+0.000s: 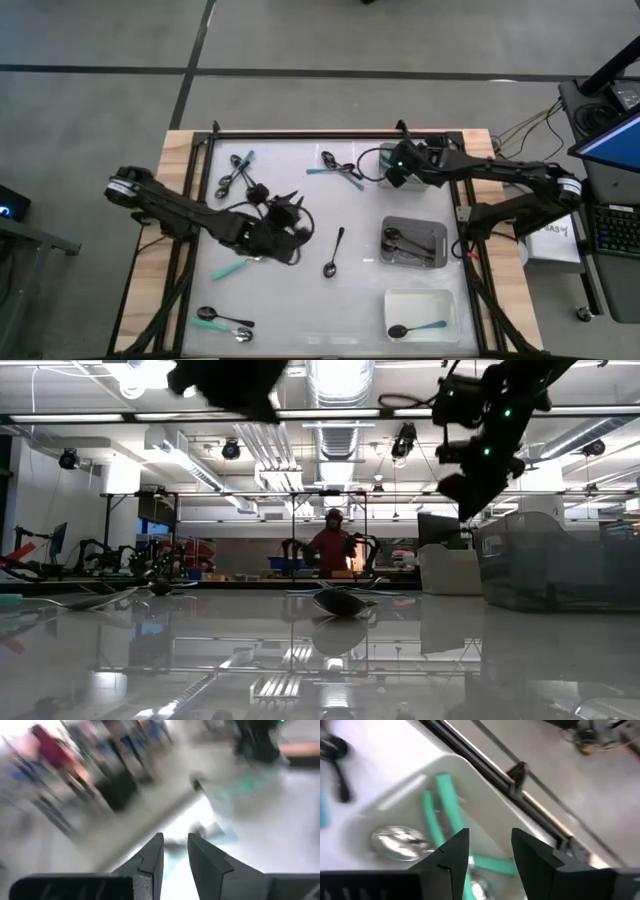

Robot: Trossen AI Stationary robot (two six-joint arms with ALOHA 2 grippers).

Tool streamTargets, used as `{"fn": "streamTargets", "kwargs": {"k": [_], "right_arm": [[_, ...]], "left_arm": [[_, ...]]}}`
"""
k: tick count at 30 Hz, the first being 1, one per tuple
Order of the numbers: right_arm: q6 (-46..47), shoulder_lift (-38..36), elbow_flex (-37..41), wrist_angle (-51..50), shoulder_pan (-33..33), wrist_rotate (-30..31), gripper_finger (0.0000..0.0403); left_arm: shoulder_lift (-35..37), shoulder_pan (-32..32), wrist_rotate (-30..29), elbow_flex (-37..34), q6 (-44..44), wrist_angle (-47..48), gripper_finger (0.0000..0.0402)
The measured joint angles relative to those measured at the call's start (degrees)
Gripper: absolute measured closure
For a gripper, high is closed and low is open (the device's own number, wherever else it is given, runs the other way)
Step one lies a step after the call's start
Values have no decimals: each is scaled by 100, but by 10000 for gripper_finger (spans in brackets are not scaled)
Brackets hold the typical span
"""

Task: Sort silverware by color (type)
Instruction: Put the light blue spoon into the gray bin

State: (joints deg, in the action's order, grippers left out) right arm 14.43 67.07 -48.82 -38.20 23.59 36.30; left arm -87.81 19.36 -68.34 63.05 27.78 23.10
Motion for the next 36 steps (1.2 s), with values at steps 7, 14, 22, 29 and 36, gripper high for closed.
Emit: {"fn": "streamTargets", "kwargs": {"k": [7,14,22,29,36], "right_arm": [[168,-641,0,361,-215,-747,277],[226,-853,0,439,-646,-1088,275],[371,-726,0,443,-959,-1087,280],[510,-656,-2,439,-998,-1085,280],[556,-656,-2,442,-998,-1086,280]], "left_arm": [[289,101,3358,-33,2078,3054,331],[178,536,5708,-303,1940,3559,331],[105,888,6346,-1211,2767,3381,331],[120,963,6603,-1690,2976,3006,331],[143,972,6852,-1782,2978,2841,331]]}}
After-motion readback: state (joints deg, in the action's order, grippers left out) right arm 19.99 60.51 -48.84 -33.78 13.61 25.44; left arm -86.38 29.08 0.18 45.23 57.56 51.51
